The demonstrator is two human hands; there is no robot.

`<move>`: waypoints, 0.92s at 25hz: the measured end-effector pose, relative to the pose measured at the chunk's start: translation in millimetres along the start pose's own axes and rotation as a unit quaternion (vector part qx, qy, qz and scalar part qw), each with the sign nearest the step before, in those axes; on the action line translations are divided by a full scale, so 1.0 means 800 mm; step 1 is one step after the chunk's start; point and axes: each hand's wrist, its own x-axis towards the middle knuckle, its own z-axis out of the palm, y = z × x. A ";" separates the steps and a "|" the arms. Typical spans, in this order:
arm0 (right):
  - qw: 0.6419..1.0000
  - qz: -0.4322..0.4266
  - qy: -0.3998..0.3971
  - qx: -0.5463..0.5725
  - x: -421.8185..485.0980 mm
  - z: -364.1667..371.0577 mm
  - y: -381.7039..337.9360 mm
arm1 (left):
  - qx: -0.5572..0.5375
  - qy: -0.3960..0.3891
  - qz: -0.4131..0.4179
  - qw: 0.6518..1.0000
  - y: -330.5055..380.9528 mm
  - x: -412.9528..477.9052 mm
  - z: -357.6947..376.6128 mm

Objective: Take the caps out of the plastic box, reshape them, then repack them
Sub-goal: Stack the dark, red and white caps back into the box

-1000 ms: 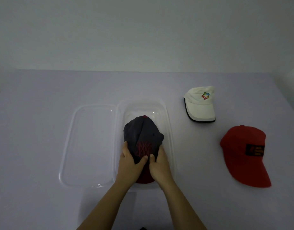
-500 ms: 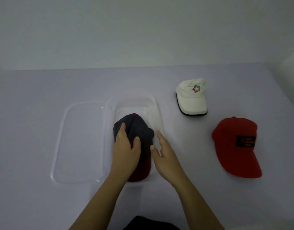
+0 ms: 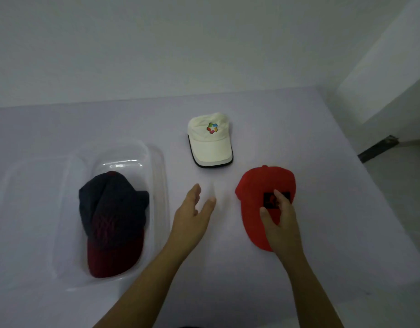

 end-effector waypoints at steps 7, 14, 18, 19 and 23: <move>0.992 0.083 -0.069 -0.072 0.048 -0.051 0.092 | -0.051 -0.113 -0.094 0.988 0.013 0.083 0.095; 0.990 -0.009 -0.094 -0.108 0.057 -0.044 0.129 | -0.082 -0.238 -0.147 0.957 0.025 0.121 0.125; 0.991 -0.013 -0.094 -0.095 0.056 -0.042 0.130 | -0.095 -0.256 -0.145 0.951 0.028 0.122 0.128; 0.991 -0.011 -0.096 -0.092 0.055 -0.041 0.131 | -0.098 -0.261 -0.148 0.949 0.028 0.120 0.127; 0.991 -0.004 -0.110 -0.070 0.037 -0.035 0.125 | -0.116 -0.276 -0.157 0.941 0.026 0.110 0.114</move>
